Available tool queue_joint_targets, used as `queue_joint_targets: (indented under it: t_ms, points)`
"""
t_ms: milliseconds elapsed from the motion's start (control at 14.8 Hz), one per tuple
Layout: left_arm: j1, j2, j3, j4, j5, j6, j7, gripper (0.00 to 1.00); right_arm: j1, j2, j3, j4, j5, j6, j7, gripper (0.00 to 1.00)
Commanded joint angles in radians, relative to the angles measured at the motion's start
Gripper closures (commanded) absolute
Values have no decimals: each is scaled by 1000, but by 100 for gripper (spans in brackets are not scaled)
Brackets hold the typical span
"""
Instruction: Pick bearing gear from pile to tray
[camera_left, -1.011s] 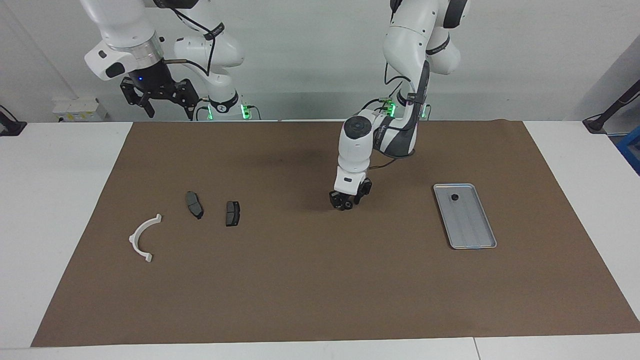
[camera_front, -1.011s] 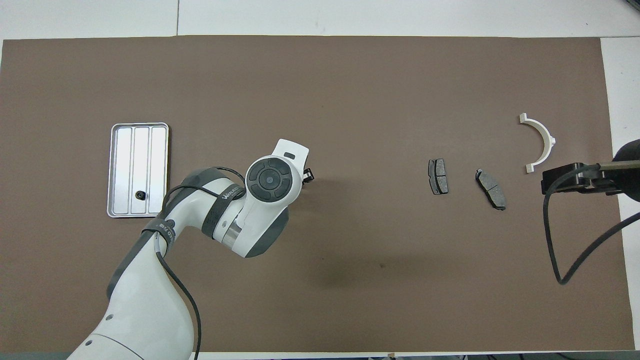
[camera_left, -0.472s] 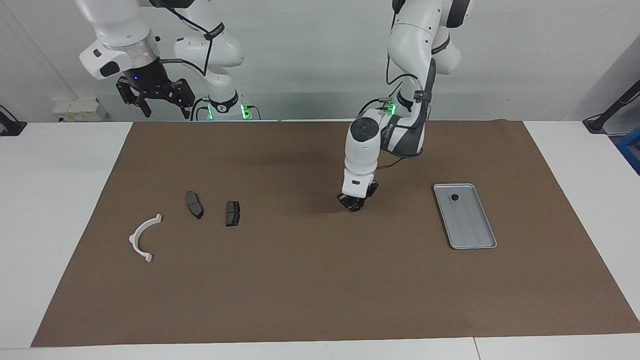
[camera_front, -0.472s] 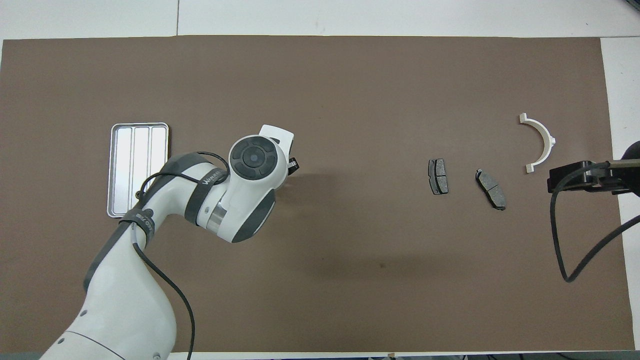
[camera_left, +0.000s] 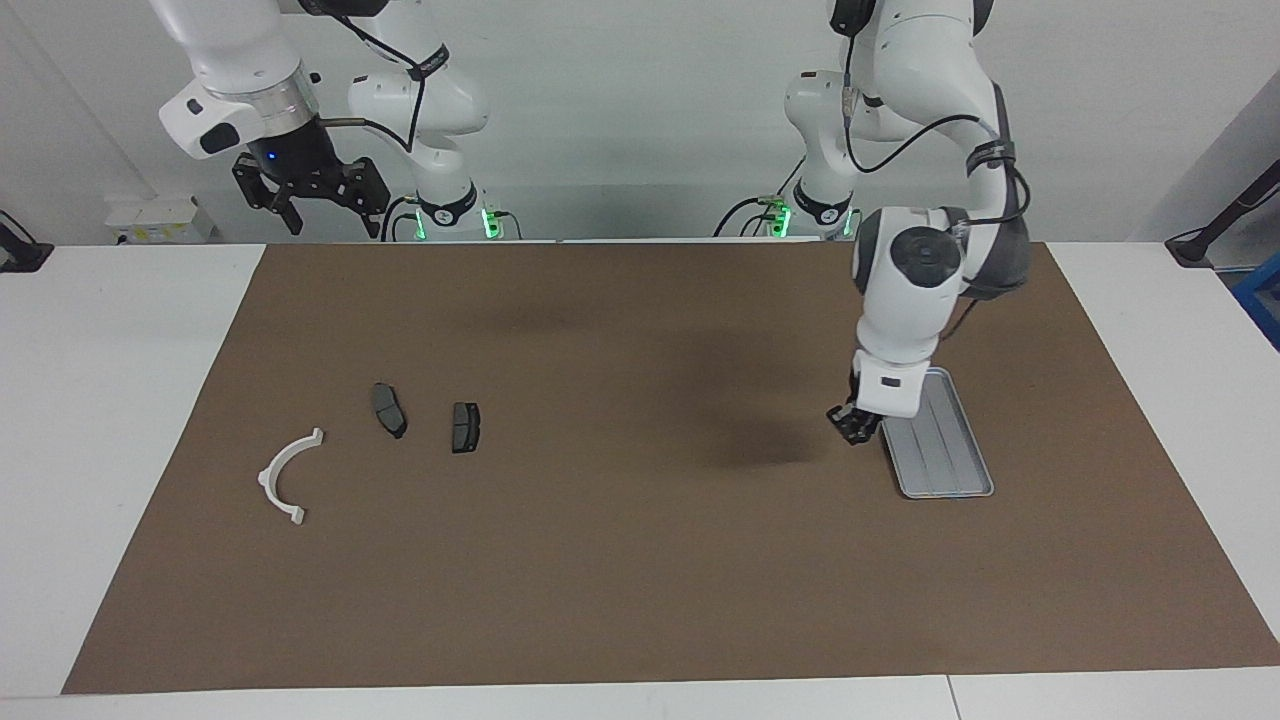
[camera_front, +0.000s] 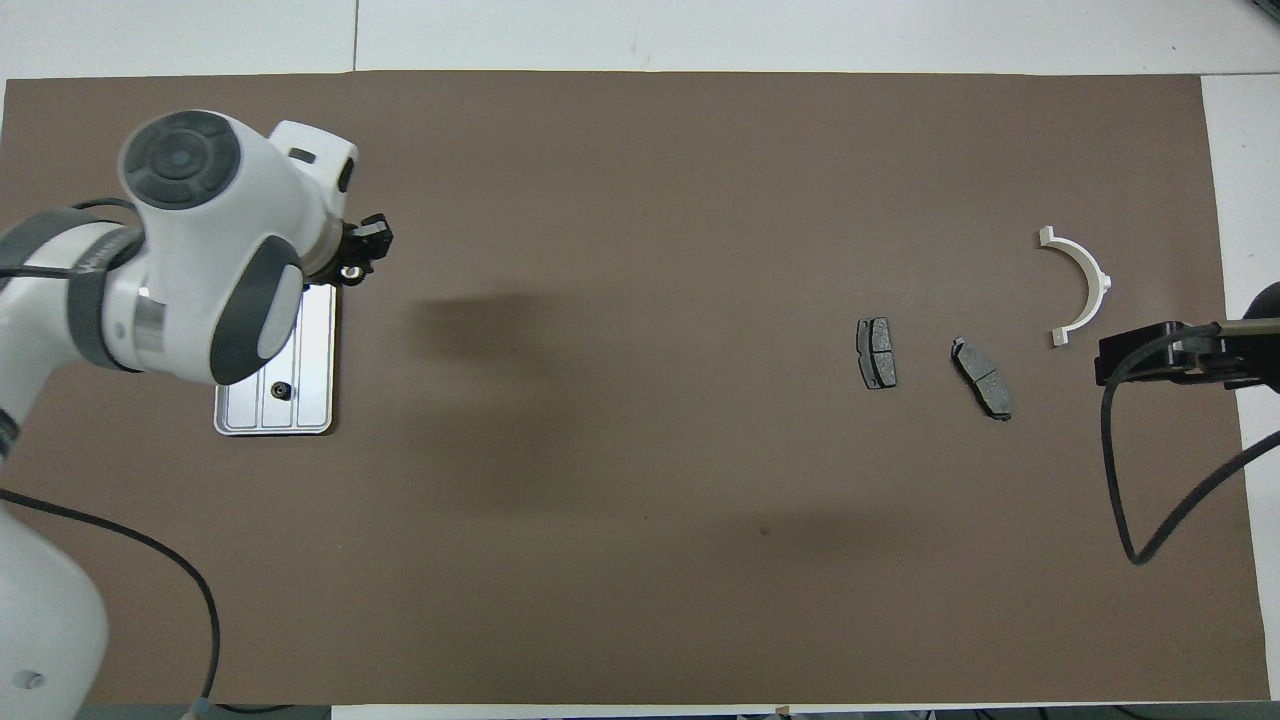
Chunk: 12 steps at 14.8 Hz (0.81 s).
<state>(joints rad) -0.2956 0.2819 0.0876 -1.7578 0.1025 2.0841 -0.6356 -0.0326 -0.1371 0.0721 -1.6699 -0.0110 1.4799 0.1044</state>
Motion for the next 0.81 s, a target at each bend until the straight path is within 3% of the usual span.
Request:
queue_joint_targets:
  t_ms: [0,270,472,741]
  points:
    - [120,-47,-14,-19,25,-25,146,100,-13,-10,5,-4,22,14,-8,0]
    - [231,-61,-17,-64,25,17,286,100,-13,-10,5,-4,25,14,-6,0]
    - [231,-102,-15,-237,23,218,274,100,-13,-10,6,-4,25,16,-6,0]
    - [205,-105,-17,-325,23,283,225,100,-13,-10,5,-4,25,20,-8,0]
